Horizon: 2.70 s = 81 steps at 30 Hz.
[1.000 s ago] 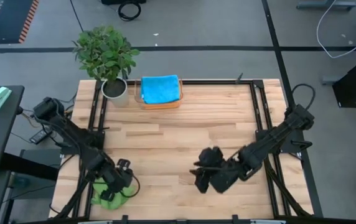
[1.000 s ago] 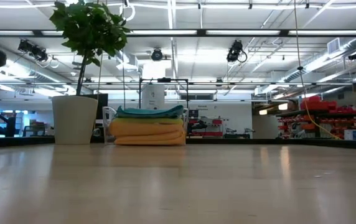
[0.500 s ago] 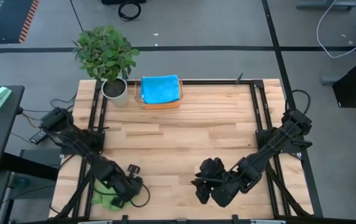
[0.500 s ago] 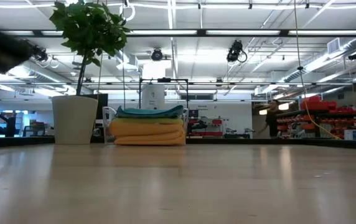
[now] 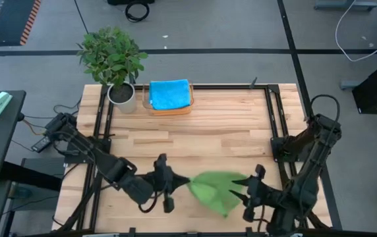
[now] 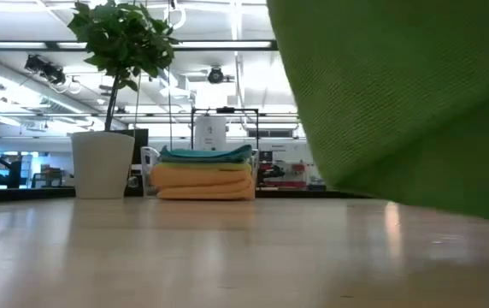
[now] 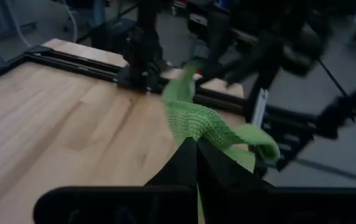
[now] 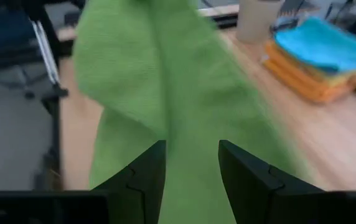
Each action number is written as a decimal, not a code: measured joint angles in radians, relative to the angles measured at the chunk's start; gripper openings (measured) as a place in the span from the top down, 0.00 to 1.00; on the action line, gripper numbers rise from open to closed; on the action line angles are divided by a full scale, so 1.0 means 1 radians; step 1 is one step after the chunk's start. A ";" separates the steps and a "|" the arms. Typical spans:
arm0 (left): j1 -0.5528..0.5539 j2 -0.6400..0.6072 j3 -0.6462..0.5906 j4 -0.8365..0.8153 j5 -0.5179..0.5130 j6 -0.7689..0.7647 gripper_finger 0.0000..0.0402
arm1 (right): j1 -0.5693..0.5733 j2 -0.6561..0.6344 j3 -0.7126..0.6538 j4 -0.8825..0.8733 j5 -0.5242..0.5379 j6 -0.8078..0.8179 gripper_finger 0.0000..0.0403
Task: Fold microfiber towels
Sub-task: Fold the green microfiber cloth
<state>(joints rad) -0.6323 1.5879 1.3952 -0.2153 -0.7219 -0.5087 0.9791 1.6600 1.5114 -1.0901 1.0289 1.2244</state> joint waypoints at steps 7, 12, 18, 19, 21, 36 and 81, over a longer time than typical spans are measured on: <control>0.032 0.019 0.005 0.030 -0.005 -0.059 0.99 | -0.013 -0.009 -0.020 -0.209 -0.036 -0.060 0.62; 0.040 0.083 0.004 0.017 0.009 -0.169 0.97 | -0.001 -0.196 -0.335 -0.074 -0.195 0.014 0.62; 0.032 0.142 0.003 0.008 0.029 -0.216 0.99 | -0.143 -0.503 -0.920 0.910 -0.384 -0.333 0.62; 0.032 0.144 0.003 0.006 0.030 -0.224 0.99 | -0.172 -0.512 -0.998 1.075 -0.396 -0.417 0.62; 0.032 0.145 0.003 -0.015 0.036 -0.244 0.98 | -0.235 -0.498 -1.105 1.326 -0.403 -0.582 0.62; -0.029 0.145 0.003 -0.166 0.413 -0.248 0.97 | -0.572 -0.071 -0.922 1.470 -0.651 -1.056 0.62; -0.046 0.145 0.003 -0.262 0.479 -0.272 0.95 | -0.559 0.287 -0.654 1.463 -0.528 -1.226 0.77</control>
<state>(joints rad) -0.6781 1.7329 1.3987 -0.4778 -0.2430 -0.7803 0.4198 1.9466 0.8578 0.3730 0.5011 -0.0014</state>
